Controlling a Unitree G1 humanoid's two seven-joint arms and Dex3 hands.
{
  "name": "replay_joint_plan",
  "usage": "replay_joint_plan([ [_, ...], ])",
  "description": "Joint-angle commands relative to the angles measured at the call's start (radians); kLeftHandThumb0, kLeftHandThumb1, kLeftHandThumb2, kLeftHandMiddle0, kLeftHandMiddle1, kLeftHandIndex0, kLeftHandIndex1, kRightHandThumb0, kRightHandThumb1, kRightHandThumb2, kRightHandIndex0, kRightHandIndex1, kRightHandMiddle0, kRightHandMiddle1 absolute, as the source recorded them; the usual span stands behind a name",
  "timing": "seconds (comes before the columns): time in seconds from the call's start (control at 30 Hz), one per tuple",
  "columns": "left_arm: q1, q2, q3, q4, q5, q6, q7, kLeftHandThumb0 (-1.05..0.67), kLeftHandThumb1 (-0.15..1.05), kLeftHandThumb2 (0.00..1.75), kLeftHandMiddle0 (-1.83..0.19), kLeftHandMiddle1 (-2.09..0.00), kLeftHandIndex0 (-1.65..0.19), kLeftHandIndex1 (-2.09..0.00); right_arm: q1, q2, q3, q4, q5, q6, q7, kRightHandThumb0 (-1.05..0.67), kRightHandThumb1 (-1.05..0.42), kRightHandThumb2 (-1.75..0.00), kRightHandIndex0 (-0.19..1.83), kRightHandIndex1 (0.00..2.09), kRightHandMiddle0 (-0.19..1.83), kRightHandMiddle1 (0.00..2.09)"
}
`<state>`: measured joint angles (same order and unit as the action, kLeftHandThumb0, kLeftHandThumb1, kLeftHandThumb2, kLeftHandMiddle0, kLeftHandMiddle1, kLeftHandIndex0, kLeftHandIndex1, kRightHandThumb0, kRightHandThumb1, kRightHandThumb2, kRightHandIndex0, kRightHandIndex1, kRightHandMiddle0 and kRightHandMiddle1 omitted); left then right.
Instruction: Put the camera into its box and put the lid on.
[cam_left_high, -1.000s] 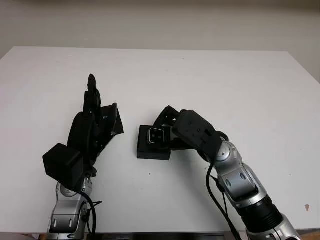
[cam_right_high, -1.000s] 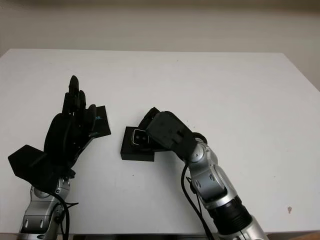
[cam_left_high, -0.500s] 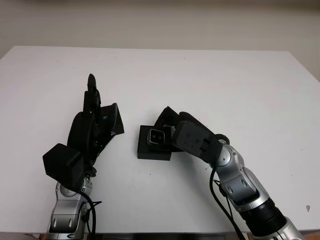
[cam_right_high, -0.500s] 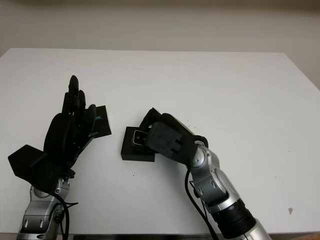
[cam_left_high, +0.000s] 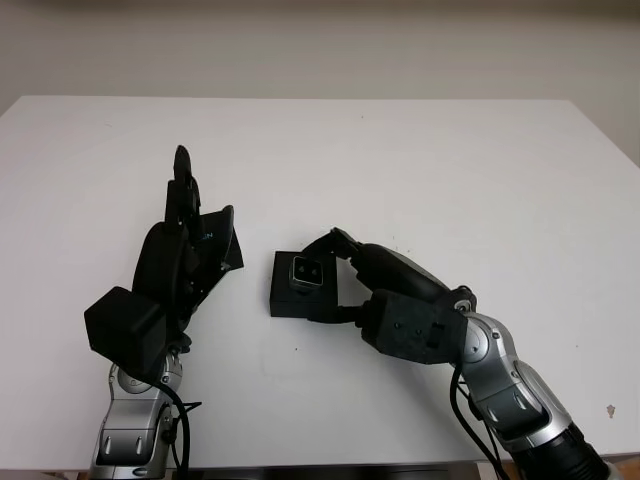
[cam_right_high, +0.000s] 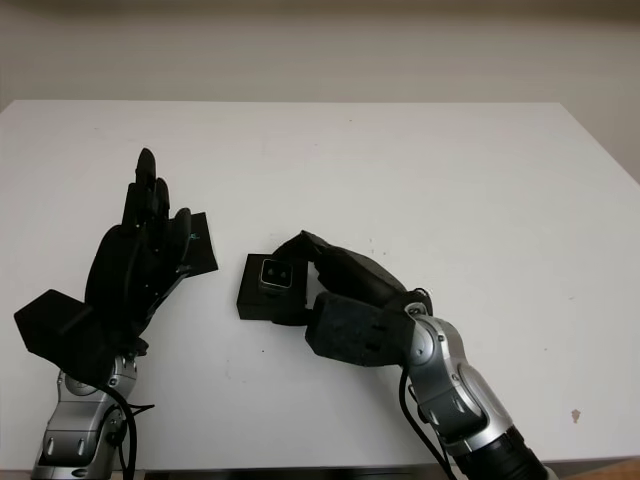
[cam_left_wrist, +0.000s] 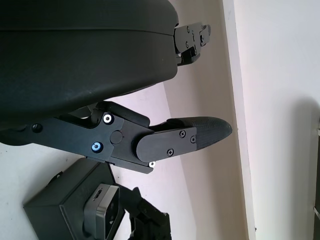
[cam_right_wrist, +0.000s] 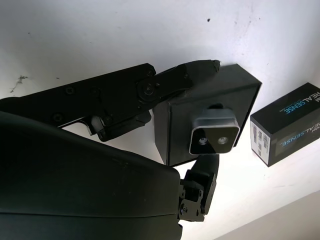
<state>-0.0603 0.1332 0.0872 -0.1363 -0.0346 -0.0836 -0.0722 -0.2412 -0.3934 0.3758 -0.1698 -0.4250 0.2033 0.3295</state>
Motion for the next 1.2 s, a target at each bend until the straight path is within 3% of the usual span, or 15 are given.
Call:
replay_joint_plan([
  [0.0, 0.002, 0.002, 0.002, -0.014, 0.003, -0.015, -0.001, -0.61, 1.05, 0.54, 0.19, 0.00, 0.19, 0.00, 0.006, -0.003, -0.018, 0.007, -0.003, -0.034, -0.014, -0.59, -1.00, -0.06, -0.06, 0.04, -0.13, 0.73],
  [0.17, 0.005, 0.002, 0.002, -0.011, 0.005, -0.017, 0.000, -0.62, 1.05, 0.54, 0.19, 0.00, 0.19, 0.00, -0.013, 0.020, -0.062, 0.014, 0.011, -0.068, -0.048, -0.59, -0.98, -0.05, -0.03, 0.06, -0.06, 0.58],
  [0.53, 0.010, 0.004, 0.008, -0.007, 0.007, -0.025, 0.004, -0.60, 1.05, 0.54, 0.19, 0.00, 0.19, 0.00, -0.126, 0.058, -0.179, 0.059, 0.087, -0.129, -0.091, -0.63, -0.98, -0.06, 0.02, 0.08, -0.03, 0.52],
  [0.63, 0.010, 0.005, 0.009, -0.004, 0.009, -0.030, 0.003, -0.60, 1.05, 0.54, 0.19, 0.00, 0.19, 0.00, -0.132, 0.039, -0.184, 0.089, 0.099, -0.206, -0.084, -0.66, -1.03, -0.07, 0.04, 0.08, -0.04, 0.48],
  [0.77, 0.009, 0.005, 0.008, -0.007, 0.013, -0.020, 0.007, -0.61, 1.05, 0.54, 0.19, 0.00, 0.19, 0.00, -0.135, -0.049, -0.132, 0.140, 0.043, -0.383, -0.025, -0.76, -1.05, -0.35, -0.01, 0.05, -0.06, 0.34],
  [0.9, 0.010, 0.007, 0.009, -0.006, 0.012, -0.022, 0.003, -0.61, 1.05, 0.54, 0.19, 0.00, 0.19, 0.00, -0.146, -0.113, -0.081, 0.208, -0.049, -0.556, -0.019, -0.82, -1.05, -0.43, -0.05, 0.03, -0.08, 0.26],
  [1.17, 0.012, 0.005, 0.011, -0.011, 0.002, -0.017, 0.002, -0.61, 1.05, 0.53, 0.19, 0.00, 0.19, 0.00, -0.161, -0.144, -0.044, 0.300, -0.123, -0.699, -0.010, -0.89, -1.05, -0.52, -0.12, 0.02, -0.11, 0.17],
])
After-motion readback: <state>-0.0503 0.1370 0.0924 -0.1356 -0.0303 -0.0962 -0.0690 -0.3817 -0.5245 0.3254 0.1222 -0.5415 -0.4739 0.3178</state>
